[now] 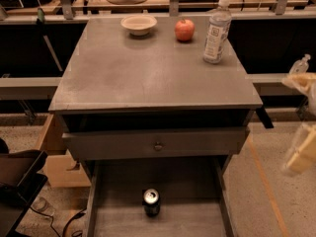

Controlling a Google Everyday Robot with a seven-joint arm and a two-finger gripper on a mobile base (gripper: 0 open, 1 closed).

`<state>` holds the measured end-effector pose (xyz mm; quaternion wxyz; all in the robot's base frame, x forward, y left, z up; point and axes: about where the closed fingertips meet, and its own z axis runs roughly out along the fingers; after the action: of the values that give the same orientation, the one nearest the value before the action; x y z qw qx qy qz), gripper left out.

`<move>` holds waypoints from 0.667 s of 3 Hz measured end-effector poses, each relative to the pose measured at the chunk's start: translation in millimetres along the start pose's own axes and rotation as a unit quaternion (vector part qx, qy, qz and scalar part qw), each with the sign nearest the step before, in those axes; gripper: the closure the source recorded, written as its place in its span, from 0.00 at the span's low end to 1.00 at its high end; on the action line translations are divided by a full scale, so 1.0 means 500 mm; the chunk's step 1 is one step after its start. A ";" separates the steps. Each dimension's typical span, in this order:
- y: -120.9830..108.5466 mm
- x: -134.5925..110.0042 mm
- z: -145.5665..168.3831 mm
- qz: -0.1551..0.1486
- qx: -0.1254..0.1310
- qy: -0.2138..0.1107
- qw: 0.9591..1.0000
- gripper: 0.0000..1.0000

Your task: Pick pepsi can from middle drawer and place on counter

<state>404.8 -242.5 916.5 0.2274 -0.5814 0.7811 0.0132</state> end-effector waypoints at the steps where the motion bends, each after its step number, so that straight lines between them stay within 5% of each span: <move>1: 0.071 0.113 0.121 0.048 -0.015 -0.070 0.996 0.00; 2: 0.132 0.169 0.214 0.088 -0.032 -0.169 0.981 0.00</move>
Offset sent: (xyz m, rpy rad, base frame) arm -0.1225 -0.0494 -0.1845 0.6353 -0.3502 0.3995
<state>362.0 -266.7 773.3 0.3351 -0.5066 0.7789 0.1561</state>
